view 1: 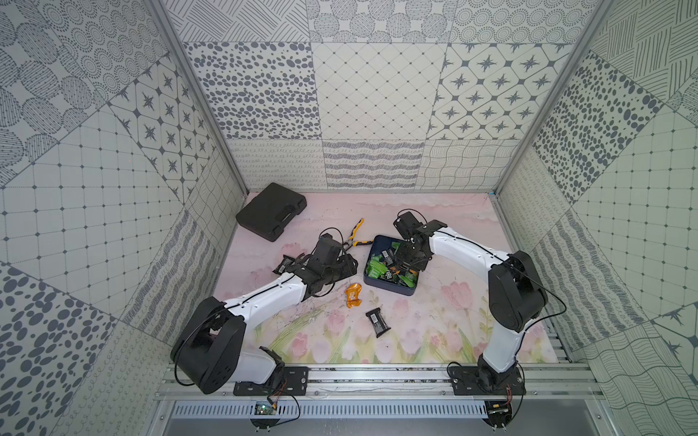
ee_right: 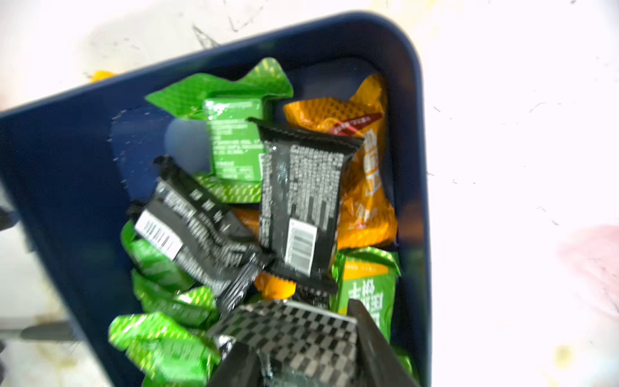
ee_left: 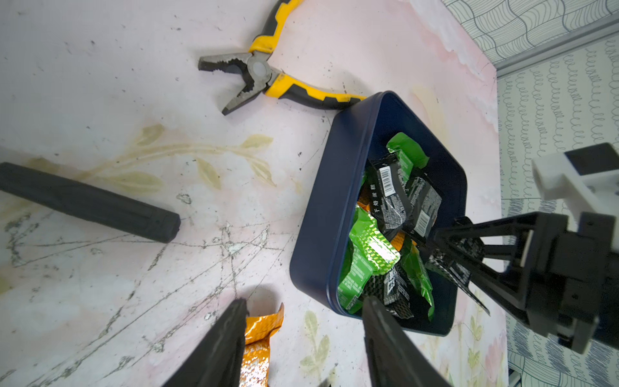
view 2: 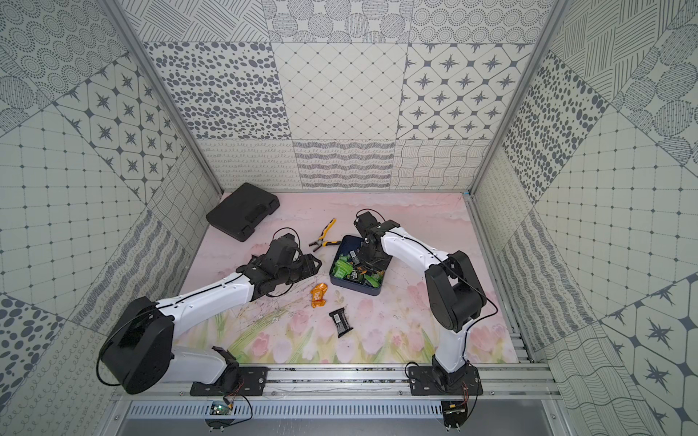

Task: Take the cookies out of the storage box
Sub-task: Pick up the cookie from the storage box, then place the cookie at the center of the board.

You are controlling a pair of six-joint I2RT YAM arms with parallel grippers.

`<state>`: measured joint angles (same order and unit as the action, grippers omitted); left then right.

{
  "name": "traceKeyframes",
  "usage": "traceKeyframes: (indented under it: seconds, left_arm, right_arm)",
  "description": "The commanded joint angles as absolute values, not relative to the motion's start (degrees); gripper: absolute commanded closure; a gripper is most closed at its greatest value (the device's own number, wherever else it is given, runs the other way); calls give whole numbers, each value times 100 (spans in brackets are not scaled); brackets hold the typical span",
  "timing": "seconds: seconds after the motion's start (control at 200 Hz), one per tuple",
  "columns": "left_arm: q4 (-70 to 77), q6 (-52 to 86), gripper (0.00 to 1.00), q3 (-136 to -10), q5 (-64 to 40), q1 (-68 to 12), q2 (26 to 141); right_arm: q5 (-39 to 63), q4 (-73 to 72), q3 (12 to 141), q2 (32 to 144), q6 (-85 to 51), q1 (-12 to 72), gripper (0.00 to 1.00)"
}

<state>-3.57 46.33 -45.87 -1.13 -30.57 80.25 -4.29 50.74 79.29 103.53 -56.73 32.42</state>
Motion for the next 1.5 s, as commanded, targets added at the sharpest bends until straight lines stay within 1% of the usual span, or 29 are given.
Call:
traceKeyframes:
  seconds: [0.0,0.17,0.29,0.39,0.55,0.715,0.8,1.005,1.215,1.421,1.496]
  left_arm:
    - [-461,4193,40,-4804,-134,-3136,8085]
    - [-666,3873,39,-5113,-37,-3388,8272]
    - [-694,4025,39,-5183,15,-3454,8381]
    - [-603,4263,40,-5116,51,-3447,8444]
    - [-412,4585,40,-4977,32,-3457,8473]
    - [-435,4784,41,-4928,87,-3454,8468]
    - [-506,4821,41,-4925,123,-3456,8442]
    - [-560,4813,41,-4973,87,-3492,8402]
    - [-770,4699,41,-5113,171,-3596,8446]
    - [-904,4565,41,-5312,212,-3681,8524]
    - [-937,4456,40,-5418,207,-3747,8573]
  right_arm:
    - [-383,4971,7753,9962,-5199,3226,67]
    - [-49,4768,7403,9524,-4556,3262,68]
    - [140,4634,6944,9034,-4152,3465,69]
    - [220,4602,6535,8656,-3942,3777,69]
    - [62,4561,5923,8294,-3938,4551,69]
    - [133,4052,5341,8328,-4187,4976,69]
    - [285,3814,5204,8517,-4220,4993,68]
    - [198,3472,5064,8982,-4233,4994,65]
    - [64,3384,5056,9287,-4231,4991,59]
    - [-6,3393,5086,9094,-4279,4992,42]
    - [-73,3429,5096,8869,-4298,4970,38]
